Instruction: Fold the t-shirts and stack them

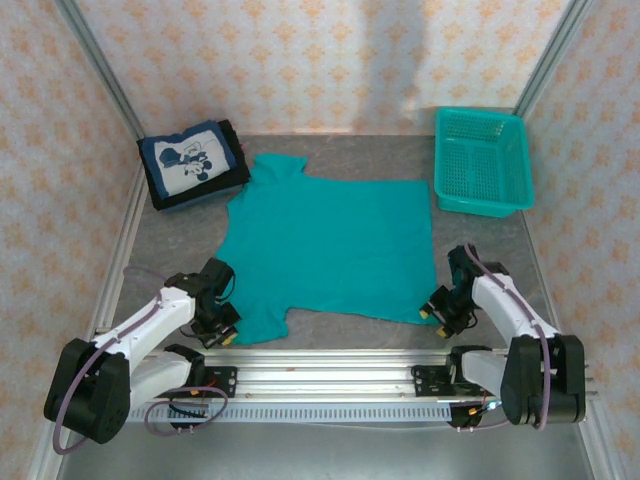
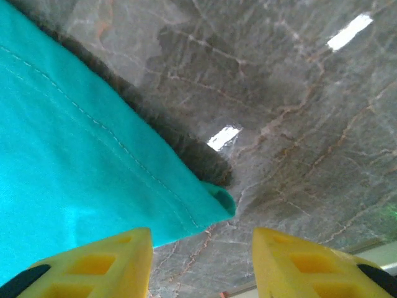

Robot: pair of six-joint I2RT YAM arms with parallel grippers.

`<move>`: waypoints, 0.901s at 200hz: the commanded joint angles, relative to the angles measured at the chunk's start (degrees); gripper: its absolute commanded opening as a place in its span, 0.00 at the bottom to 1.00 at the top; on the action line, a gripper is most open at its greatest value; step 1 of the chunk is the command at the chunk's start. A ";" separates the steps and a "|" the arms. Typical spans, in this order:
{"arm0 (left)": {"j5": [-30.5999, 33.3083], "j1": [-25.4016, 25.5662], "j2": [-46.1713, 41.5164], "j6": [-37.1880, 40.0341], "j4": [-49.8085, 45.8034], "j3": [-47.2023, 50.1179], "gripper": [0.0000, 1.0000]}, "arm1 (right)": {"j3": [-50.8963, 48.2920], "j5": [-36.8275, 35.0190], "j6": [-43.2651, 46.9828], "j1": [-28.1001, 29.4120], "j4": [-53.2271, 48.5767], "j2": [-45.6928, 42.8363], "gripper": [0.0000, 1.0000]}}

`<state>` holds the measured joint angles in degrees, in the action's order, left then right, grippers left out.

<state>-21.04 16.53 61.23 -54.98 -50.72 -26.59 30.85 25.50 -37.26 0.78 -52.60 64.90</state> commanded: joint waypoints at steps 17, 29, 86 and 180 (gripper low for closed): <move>-3.75 1.04 -0.32 1.06 7.61 -2.15 0.00 | 0.29 -2.47 -3.45 0.89 6.32 4.55 0.32; -3.76 1.04 -0.33 1.32 7.32 -2.45 0.00 | 0.58 -3.04 -3.95 1.32 7.01 5.72 0.24; -2.59 1.03 -4.34 1.30 1.53 -7.33 0.00 | 6.19 -6.07 -2.19 1.44 -1.67 -0.39 0.00; 0.11 -7.92 -4.41 7.02 -6.18 -20.07 0.00 | 17.15 -7.63 2.61 1.42 -6.83 1.81 0.00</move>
<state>-22.94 10.94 54.48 -52.29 -53.84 -41.91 45.21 20.34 -36.86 1.96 -57.34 64.58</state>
